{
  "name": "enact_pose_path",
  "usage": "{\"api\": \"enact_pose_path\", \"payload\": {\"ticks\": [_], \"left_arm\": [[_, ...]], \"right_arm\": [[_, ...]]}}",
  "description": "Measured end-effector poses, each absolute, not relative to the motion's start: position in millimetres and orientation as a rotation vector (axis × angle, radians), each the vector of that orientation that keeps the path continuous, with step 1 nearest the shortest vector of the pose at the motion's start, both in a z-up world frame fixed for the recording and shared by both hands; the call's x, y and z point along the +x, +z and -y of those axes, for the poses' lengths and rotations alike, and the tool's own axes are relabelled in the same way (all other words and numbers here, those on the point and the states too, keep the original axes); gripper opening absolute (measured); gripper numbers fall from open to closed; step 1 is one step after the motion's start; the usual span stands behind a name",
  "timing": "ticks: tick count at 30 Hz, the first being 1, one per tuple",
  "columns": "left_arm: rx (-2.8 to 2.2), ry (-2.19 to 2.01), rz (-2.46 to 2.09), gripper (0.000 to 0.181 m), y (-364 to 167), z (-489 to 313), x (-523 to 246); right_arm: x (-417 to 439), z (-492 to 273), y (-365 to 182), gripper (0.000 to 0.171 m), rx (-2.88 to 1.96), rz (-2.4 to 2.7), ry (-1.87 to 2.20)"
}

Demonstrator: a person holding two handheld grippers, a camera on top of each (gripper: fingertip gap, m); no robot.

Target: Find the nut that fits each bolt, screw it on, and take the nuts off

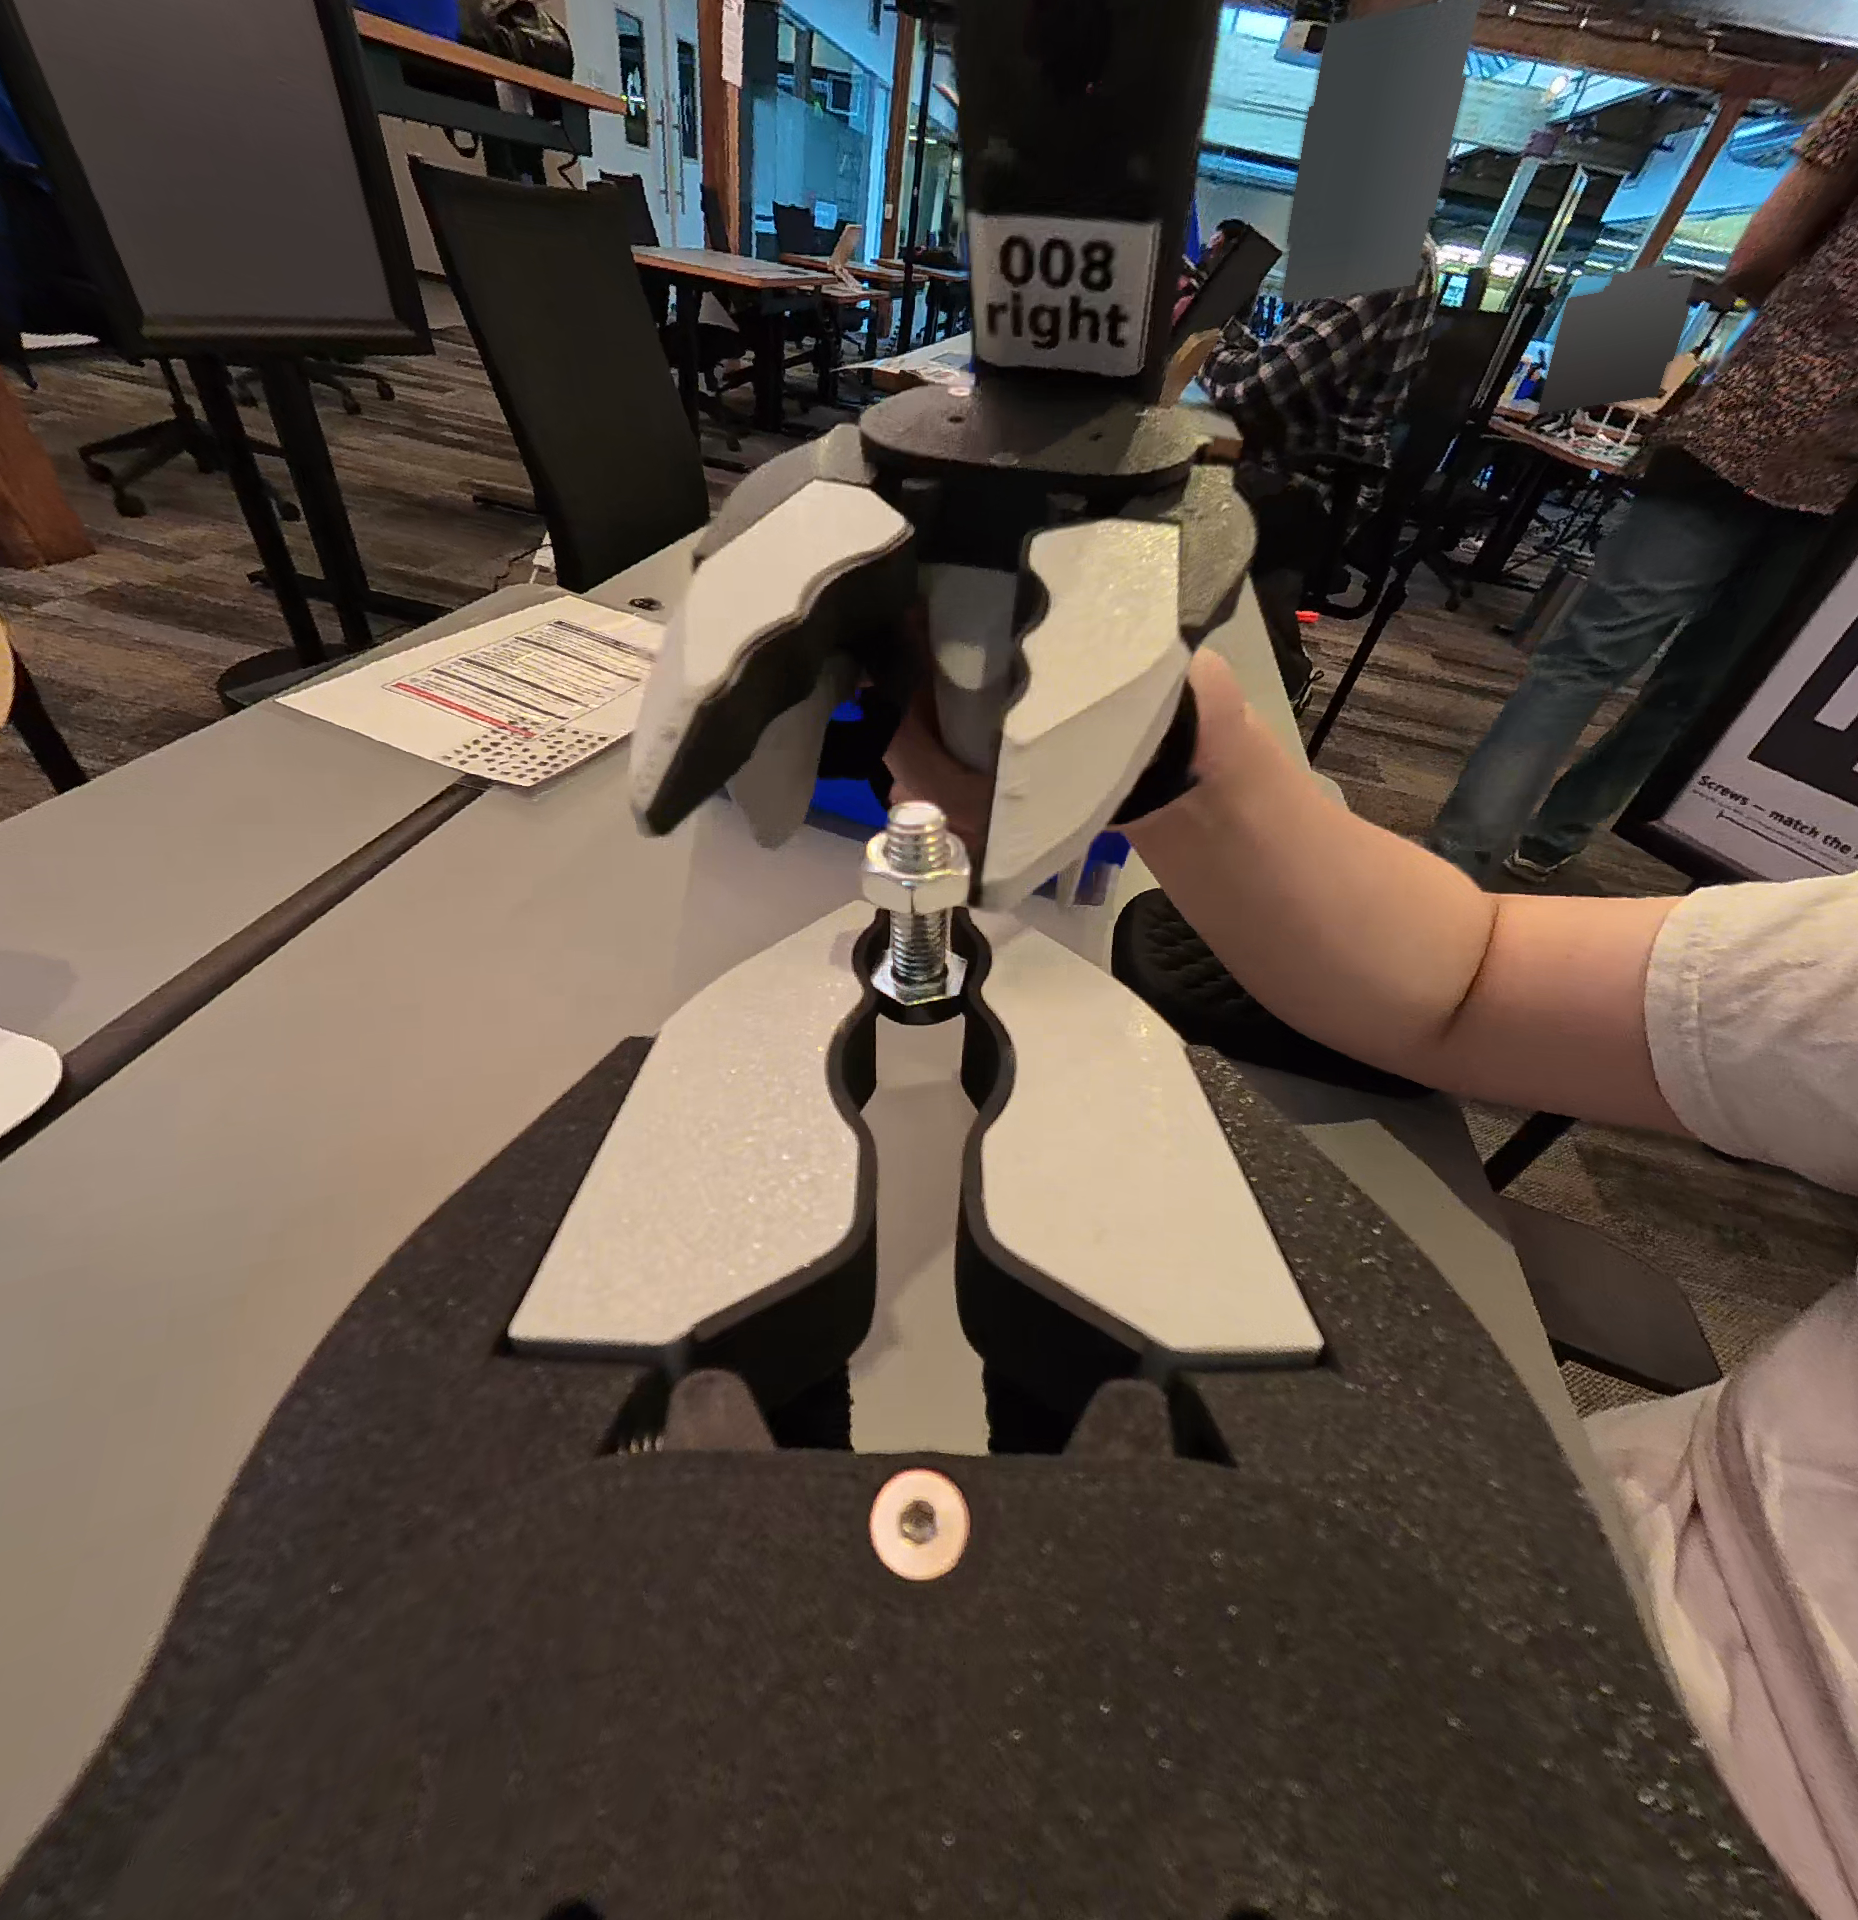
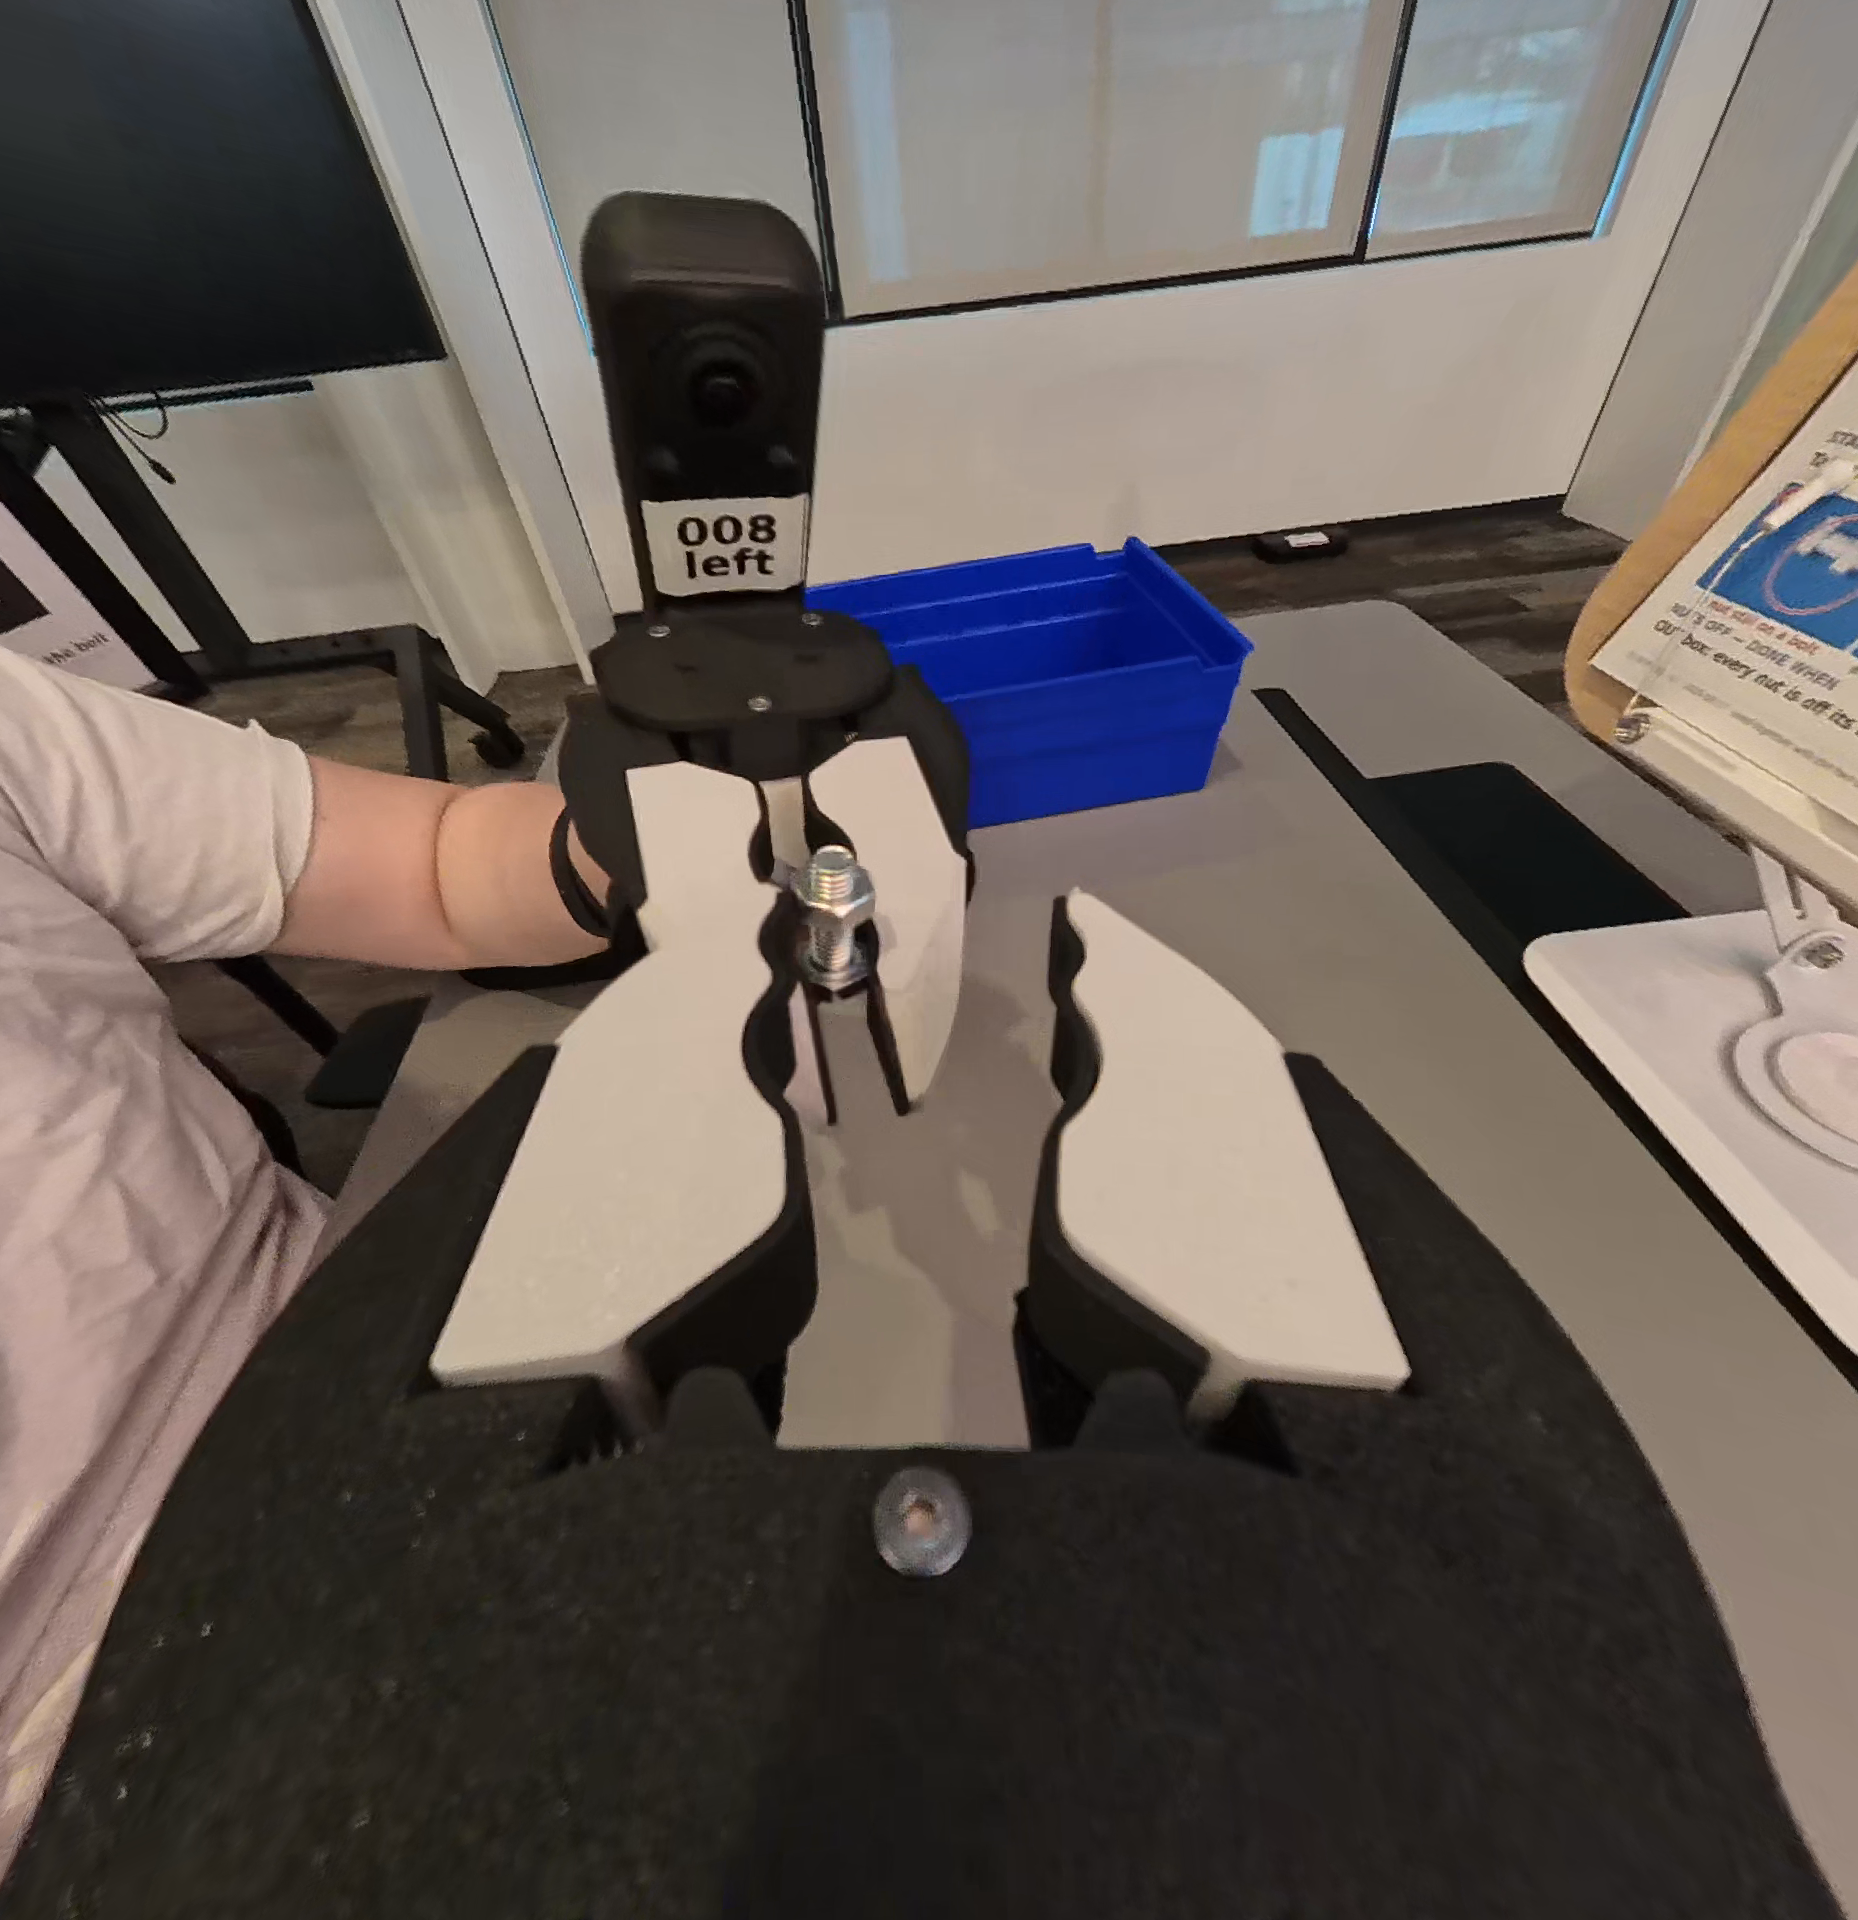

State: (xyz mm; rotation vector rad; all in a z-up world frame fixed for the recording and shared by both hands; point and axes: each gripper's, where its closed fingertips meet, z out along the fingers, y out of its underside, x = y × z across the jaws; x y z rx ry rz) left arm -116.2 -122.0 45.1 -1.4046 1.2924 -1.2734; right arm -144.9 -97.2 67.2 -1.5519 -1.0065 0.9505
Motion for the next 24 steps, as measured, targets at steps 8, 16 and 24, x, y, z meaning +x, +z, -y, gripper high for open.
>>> {"api": "enact_pose_path", "payload": {"ticks": [8, 16, 24], "left_arm": [[-1.4, -1.282, -1.282, 0.011, 47.7, 120.5, -118.2], [-1.384, -1.295, -1.282, 0.01, 51.8, 124.5, -118.8], [-1.383, -1.295, -1.291, 0.01, 50.6, 127.4, -117.3]], "right_arm": [[-141.7, 105.6, 81.9, 0.039, -1.485, 0.974, 1.079], [-135.0, 97.4, 72.0, 0.038, -1.53, 0.981, 1.019], [-147.9, 104.5, 74.3, 0.042, -1.512, 0.998, 1.049]]}}
